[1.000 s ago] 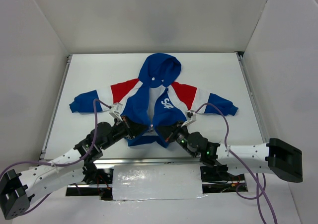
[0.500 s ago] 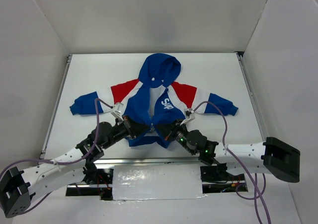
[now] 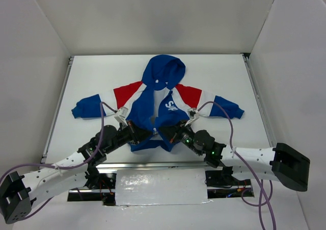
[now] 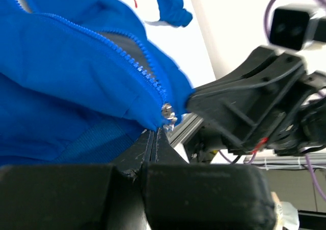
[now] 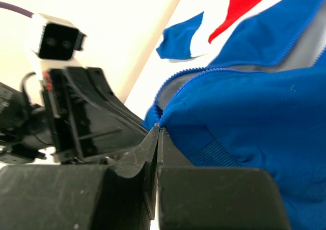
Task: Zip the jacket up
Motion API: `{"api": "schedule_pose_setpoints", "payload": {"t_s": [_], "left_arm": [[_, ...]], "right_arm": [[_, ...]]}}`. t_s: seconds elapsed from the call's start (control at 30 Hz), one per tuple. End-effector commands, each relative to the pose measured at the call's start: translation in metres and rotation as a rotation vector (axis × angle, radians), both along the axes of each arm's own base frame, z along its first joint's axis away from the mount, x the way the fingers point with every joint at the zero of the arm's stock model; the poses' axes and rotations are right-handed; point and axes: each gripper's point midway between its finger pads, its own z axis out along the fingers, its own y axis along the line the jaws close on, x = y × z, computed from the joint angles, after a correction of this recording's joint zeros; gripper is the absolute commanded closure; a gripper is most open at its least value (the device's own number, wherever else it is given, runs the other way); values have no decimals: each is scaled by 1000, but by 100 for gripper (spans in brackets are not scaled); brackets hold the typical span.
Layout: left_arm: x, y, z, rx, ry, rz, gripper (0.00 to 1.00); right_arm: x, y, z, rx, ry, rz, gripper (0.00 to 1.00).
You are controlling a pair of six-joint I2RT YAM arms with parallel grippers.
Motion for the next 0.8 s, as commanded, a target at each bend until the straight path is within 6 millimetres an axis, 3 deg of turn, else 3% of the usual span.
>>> {"api": "schedule_pose_setpoints", "payload": {"t_s": [0.0,0.37,0.57,0.77], "left_arm": [[-9,-7,11,6,-38,-74,100],[-38,-19,44,-119,-193,-258,100],[-47,-16,46,-152,-228,-286,100],[-42,-8,41,-120,-233,-236,100]], "right_arm": [[0,8,65,161,-73,44,100],[1,19,67,178,-30,99,100],[7,14,65,158,-30,65,100],[2,-5,51,146,-61,43,100]]}}
